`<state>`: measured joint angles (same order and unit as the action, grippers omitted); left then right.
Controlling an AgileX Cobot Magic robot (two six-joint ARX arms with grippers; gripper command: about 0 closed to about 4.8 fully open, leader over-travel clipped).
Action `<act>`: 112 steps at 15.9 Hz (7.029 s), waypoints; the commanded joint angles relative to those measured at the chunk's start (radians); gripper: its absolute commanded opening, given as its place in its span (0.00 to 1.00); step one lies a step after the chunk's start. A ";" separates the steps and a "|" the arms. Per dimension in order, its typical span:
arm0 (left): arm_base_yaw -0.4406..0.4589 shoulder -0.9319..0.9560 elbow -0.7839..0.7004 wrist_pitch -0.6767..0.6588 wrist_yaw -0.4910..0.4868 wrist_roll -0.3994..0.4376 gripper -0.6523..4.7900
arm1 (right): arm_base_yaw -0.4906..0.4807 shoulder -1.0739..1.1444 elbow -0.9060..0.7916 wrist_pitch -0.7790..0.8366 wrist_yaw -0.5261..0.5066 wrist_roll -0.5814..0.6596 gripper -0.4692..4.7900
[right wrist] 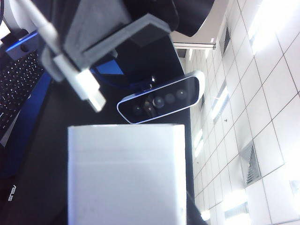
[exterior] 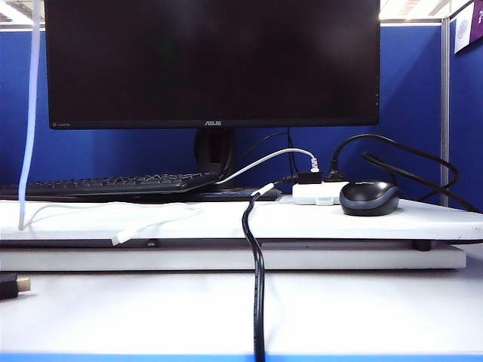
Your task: Pick up the Type-C charging cable and the charging base, insert one end of the Type-C charger into the corresponding slot on the base, and finally place the plugged-in charger back on the table.
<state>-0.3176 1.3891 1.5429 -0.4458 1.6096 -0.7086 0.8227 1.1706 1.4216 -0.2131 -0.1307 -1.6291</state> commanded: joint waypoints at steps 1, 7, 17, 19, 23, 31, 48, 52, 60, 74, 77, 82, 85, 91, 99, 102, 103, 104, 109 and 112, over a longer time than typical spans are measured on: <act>0.000 -0.003 0.002 0.007 0.000 0.005 0.11 | 0.002 -0.005 0.004 0.057 0.002 0.006 0.08; 0.000 -0.003 0.002 0.006 0.000 -0.008 0.11 | 0.002 -0.003 0.003 0.005 -0.002 0.005 0.08; -0.001 -0.012 0.002 0.014 0.025 -0.169 0.11 | -0.027 -0.003 0.003 0.006 -0.196 -0.003 0.08; -0.001 -0.026 0.003 0.036 0.026 -0.190 0.11 | -0.056 0.003 0.003 0.002 -0.262 -0.002 0.08; -0.006 -0.029 0.003 0.035 0.026 -0.195 0.11 | -0.056 0.034 0.004 0.029 -0.260 0.000 0.08; -0.015 -0.038 0.003 0.037 0.026 -0.199 0.11 | -0.092 0.002 0.004 0.070 -0.298 0.024 0.08; -0.094 -0.038 0.002 0.011 0.022 -0.252 0.11 | -0.085 0.018 0.004 0.060 -0.423 -0.107 0.08; -0.094 -0.038 0.003 0.010 0.023 -0.264 0.11 | -0.089 -0.017 0.004 0.010 -0.472 -0.108 0.08; -0.072 -0.045 0.002 0.006 0.022 -0.264 0.11 | -0.092 -0.049 0.004 -0.045 -0.512 -0.126 0.08; -0.072 -0.032 0.002 -0.015 0.007 -0.297 0.11 | -0.047 -0.049 0.004 -0.075 -0.530 -0.086 0.08; -0.072 -0.022 0.002 -0.034 -0.012 -0.310 0.11 | -0.046 -0.048 0.004 -0.127 -0.514 -0.149 0.08; -0.074 -0.005 0.000 -0.037 -0.061 -0.320 0.11 | 0.003 -0.047 0.004 -0.115 -0.355 -0.031 0.08; -0.074 -0.005 0.000 -0.039 -0.119 -0.351 0.11 | 0.003 -0.047 0.004 -0.097 -0.239 -0.013 0.08; -0.074 0.000 0.000 -0.039 -0.132 -0.365 0.11 | 0.099 -0.004 0.003 -0.022 -0.050 0.035 0.08; -0.074 0.001 0.000 -0.069 -0.350 -0.399 0.11 | 0.241 0.015 0.003 -0.014 0.291 -0.019 0.08; -0.074 0.001 0.000 -0.061 -0.342 -0.363 0.11 | 0.272 0.017 0.003 -0.011 0.311 -0.018 0.08; -0.074 0.001 0.000 -0.061 -0.343 -0.275 0.11 | 0.272 0.014 0.004 0.010 0.338 -0.018 0.08; -0.074 0.000 0.000 -0.061 -0.360 -0.240 0.11 | 0.272 0.015 0.004 0.008 0.331 -0.018 0.08; -0.074 0.000 0.000 -0.061 -0.398 -0.159 0.11 | 0.272 0.017 0.003 0.007 0.330 -0.017 0.08; -0.074 0.000 0.000 -0.051 -0.380 -0.139 0.60 | 0.272 0.022 0.003 0.007 0.340 -0.016 0.08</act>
<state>-0.3878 1.3781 1.5421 -0.5369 1.3197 -0.8513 1.0702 1.1885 1.4197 -0.2504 0.3450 -1.6630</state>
